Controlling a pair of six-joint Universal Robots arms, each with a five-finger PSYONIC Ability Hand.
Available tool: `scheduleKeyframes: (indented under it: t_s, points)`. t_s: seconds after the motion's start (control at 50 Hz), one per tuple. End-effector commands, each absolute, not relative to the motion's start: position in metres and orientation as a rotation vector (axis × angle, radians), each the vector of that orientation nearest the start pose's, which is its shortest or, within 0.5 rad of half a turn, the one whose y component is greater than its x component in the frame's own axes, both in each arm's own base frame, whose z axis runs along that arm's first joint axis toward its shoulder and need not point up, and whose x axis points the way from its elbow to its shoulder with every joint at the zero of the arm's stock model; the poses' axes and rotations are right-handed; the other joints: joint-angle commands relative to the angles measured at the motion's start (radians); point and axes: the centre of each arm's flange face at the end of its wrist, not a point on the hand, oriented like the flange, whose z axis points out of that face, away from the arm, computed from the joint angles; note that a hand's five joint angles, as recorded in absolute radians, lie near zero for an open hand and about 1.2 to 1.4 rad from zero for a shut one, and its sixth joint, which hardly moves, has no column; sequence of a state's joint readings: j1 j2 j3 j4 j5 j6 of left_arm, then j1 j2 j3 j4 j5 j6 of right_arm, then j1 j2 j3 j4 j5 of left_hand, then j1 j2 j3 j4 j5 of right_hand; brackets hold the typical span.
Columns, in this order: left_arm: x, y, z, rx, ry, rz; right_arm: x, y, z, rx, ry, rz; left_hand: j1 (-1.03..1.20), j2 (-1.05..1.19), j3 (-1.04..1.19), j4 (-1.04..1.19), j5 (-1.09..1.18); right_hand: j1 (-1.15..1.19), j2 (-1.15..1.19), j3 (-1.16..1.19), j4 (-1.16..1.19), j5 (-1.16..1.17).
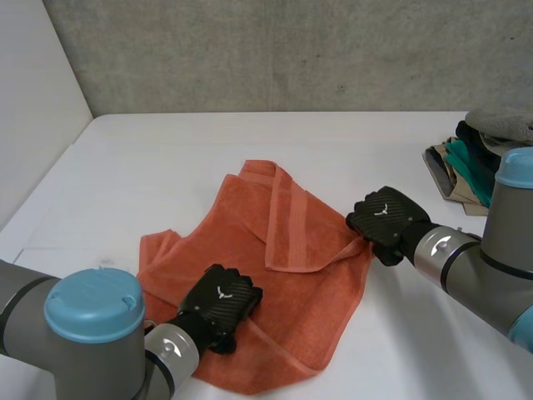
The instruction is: Fold the laundry.
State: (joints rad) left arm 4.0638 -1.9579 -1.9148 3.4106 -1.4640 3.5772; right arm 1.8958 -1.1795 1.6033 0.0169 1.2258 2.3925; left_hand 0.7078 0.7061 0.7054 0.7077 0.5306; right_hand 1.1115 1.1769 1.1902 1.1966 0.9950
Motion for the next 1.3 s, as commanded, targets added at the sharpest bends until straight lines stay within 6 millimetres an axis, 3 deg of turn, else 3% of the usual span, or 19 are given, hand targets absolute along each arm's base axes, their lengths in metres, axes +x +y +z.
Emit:
scheduleKeyframes:
  t_s: [0.02,0.12,0.22,0.3,0.44,0.46,0.52,0.64,0.72,0.78,0.9,0.92,0.94,1.02,1.08,1.18,1.3]
  points:
    - [-0.289,-0.157,0.119,1.537,2.282,-1.756,0.257,-0.259,0.173,-1.554,2.059,-1.671,0.687,0.689,0.69,0.688,0.69,0.285,0.219,0.206,0.2,0.227]
    - [-0.287,-0.163,0.138,1.421,2.208,-1.834,0.255,-0.264,0.176,-1.542,2.07,-1.69,0.688,0.69,0.691,0.689,0.691,0.285,0.219,0.206,0.2,0.227]
    - [-0.282,-0.163,0.191,1.269,2.092,-2.051,0.244,-0.274,0.186,-1.508,2.105,-1.737,0.688,0.69,0.691,0.689,0.691,0.285,0.219,0.206,0.2,0.227]
    - [-0.275,-0.162,0.225,1.185,2.005,-2.176,0.235,-0.276,0.207,-1.481,2.114,-1.813,0.688,0.69,0.691,0.689,0.691,0.285,0.219,0.206,0.2,0.227]
    - [-0.243,-0.168,0.28,0.975,1.89,-2.295,0.195,-0.28,0.27,-1.379,2.25,-1.947,0.688,0.69,0.691,0.689,0.691,0.285,0.219,0.206,0.2,0.227]
    - [-0.24,-0.169,0.284,0.956,1.885,-2.303,0.186,-0.277,0.282,-1.37,2.3,-1.94,0.688,0.69,0.691,0.689,0.691,0.285,0.219,0.206,0.2,0.227]
    - [-0.23,-0.176,0.292,0.915,1.887,-2.31,0.178,-0.266,0.293,-1.403,2.351,-1.894,0.688,0.69,0.691,0.689,0.691,0.285,0.219,0.206,0.2,0.227]
    - [-0.219,-0.192,0.287,0.913,1.958,-2.262,0.176,-0.232,0.285,-1.671,2.388,-1.652,0.688,0.69,0.691,0.689,0.691,0.285,0.219,0.206,0.2,0.227]
    - [-0.226,-0.207,0.254,1.008,2.097,-2.14,0.177,-0.231,0.277,-1.689,2.402,-1.605,0.688,0.69,0.691,0.689,0.691,0.285,0.219,0.206,0.2,0.227]
    - [-0.237,-0.227,0.23,1.063,2.177,-2.047,0.183,-0.234,0.271,-1.688,2.393,-1.592,0.688,0.69,0.691,0.689,0.691,0.285,0.219,0.206,0.2,0.227]
    - [-0.254,-0.266,0.213,1.081,2.211,-2.006,0.218,-0.262,0.24,-1.66,2.334,-1.589,0.688,0.69,0.691,0.689,0.691,0.285,0.219,0.206,0.2,0.227]
    - [-0.257,-0.274,0.21,1.078,2.217,-1.999,0.221,-0.266,0.236,-1.644,2.335,-1.593,0.688,0.69,0.691,0.689,0.691,0.216,0.151,0.137,0.131,0.158]
    - [-0.258,-0.278,0.21,1.073,2.215,-2.0,0.227,-0.272,0.233,-1.61,2.321,-1.625,0.688,0.69,0.691,0.689,0.691,-0.081,-0.146,-0.16,-0.166,-0.139]
    - [-0.259,-0.28,0.207,1.055,2.219,-1.98,0.234,-0.275,0.223,-1.607,2.258,-1.643,0.688,0.69,0.691,0.689,0.691,-0.895,-0.96,-0.974,-0.98,-0.953]
    - [-0.26,-0.275,0.206,1.058,2.223,-1.971,0.235,-0.271,0.216,-1.686,2.182,-1.619,0.688,0.69,0.691,0.689,0.691,-0.889,-0.954,-0.967,-0.974,-0.947]
    - [-0.257,-0.263,0.215,1.055,2.207,-1.993,0.244,-0.253,0.2,-2.014,1.809,-1.599,0.657,0.658,0.659,0.657,0.659,-0.818,-0.884,-0.897,-0.903,-0.876]
    - [-0.25,-0.251,0.219,1.048,2.2,-1.998,0.23,-0.26,0.185,-2.046,1.791,-1.554,0.633,0.635,0.635,0.633,0.636,-0.789,-0.854,-0.868,-0.874,-0.847]
